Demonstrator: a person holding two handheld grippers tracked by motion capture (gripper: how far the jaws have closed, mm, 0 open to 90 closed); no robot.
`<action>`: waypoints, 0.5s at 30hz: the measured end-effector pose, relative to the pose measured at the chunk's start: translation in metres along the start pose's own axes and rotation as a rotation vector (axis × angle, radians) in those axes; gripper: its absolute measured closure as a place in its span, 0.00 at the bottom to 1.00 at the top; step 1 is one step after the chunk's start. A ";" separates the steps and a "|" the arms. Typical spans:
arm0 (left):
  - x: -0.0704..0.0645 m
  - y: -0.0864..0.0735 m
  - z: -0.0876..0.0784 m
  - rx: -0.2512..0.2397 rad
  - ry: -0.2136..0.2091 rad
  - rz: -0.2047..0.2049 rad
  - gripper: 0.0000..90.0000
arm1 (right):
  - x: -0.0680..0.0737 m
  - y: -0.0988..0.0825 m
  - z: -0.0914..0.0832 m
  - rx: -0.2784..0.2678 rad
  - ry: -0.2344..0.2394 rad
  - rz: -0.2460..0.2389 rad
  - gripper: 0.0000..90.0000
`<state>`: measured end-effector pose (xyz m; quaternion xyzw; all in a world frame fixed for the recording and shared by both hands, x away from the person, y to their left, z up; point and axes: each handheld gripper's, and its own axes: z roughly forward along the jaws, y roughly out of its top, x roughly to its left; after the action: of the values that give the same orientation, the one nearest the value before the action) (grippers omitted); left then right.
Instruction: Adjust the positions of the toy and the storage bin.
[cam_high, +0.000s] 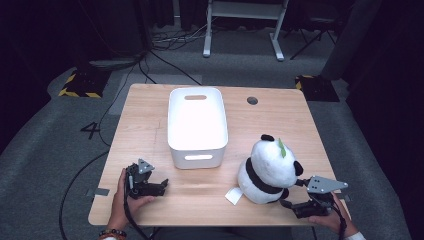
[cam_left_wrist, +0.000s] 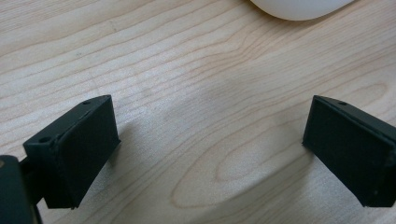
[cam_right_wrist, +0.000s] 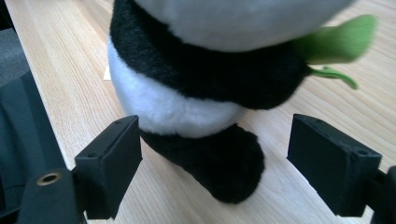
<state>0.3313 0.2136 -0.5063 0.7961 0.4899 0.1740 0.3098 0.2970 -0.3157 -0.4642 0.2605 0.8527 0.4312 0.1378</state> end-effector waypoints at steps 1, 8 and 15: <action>0.000 0.000 0.000 -0.002 -0.002 0.002 0.04 | 0.001 0.000 0.003 0.005 0.000 -0.004 0.20; -0.002 0.000 -0.005 -0.018 -0.015 0.007 0.21 | 0.004 0.001 0.023 0.039 0.013 -0.017 0.17; -0.007 0.005 -0.016 -0.067 -0.038 0.016 0.18 | 0.003 -0.002 0.036 0.052 0.019 -0.028 0.21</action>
<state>0.3220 0.2106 -0.4910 0.7923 0.4713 0.1777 0.3443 0.3102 -0.2909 -0.4870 0.2482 0.8685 0.4092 0.1287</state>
